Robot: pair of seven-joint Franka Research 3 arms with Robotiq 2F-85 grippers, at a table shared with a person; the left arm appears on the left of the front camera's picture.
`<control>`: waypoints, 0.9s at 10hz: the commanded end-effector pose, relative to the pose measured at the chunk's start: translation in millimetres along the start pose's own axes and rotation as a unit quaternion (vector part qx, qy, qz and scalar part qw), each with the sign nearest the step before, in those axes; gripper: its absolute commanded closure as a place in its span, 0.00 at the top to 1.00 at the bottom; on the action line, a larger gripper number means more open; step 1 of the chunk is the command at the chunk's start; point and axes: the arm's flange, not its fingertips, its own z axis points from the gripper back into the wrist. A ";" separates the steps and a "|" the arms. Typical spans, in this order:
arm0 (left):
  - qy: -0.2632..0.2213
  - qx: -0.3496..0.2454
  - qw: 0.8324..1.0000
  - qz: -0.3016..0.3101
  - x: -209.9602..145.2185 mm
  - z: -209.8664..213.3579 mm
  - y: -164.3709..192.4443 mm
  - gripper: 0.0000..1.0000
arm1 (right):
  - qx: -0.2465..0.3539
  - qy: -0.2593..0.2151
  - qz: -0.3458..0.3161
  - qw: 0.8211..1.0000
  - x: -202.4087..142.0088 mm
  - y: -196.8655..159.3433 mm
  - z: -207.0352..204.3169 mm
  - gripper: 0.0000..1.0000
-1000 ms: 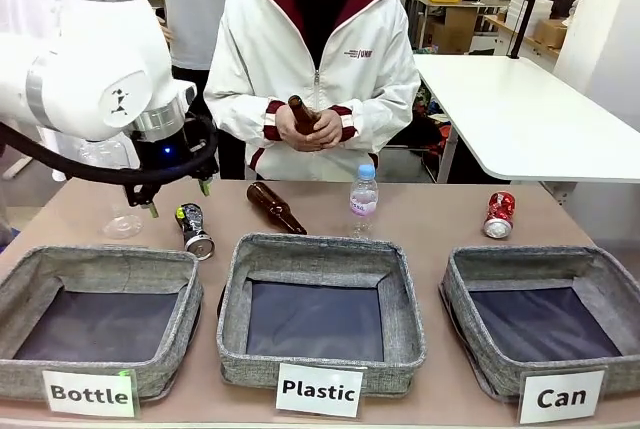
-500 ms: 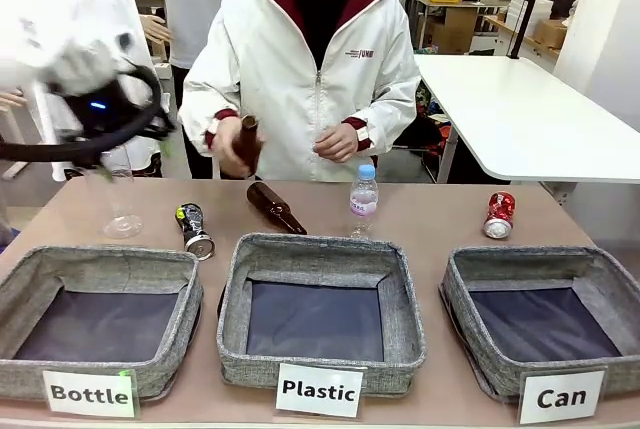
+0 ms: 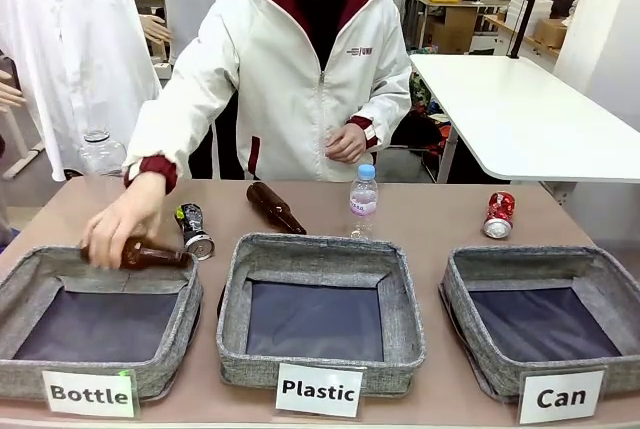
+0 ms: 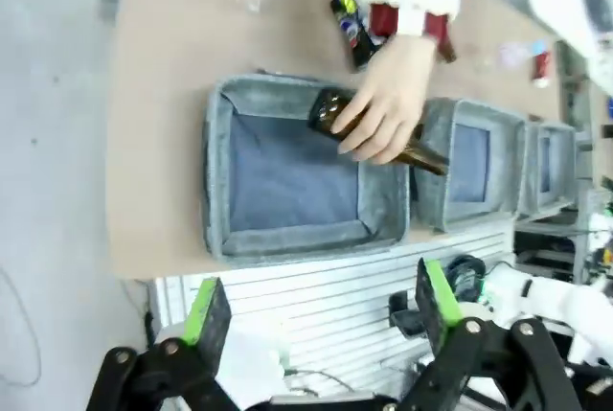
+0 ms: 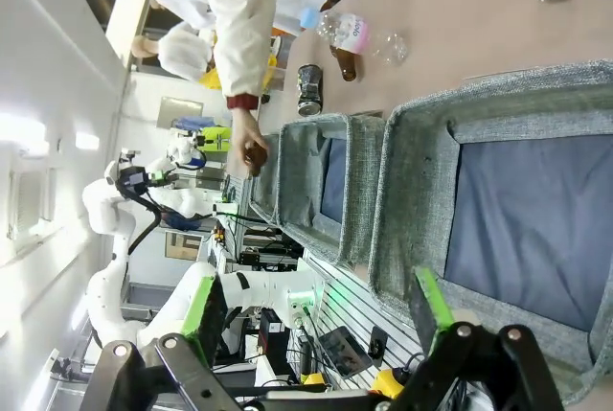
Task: Sort the can waste into the basket.
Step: Pick up the can waste from the table and place it in the right Fabric basket.
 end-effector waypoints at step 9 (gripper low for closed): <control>0.001 -0.151 0.989 -0.003 32.8 -25.8 80.6 1.00 | 0.010 -0.007 0.015 1.000 2.3 0.6 0.2 1.00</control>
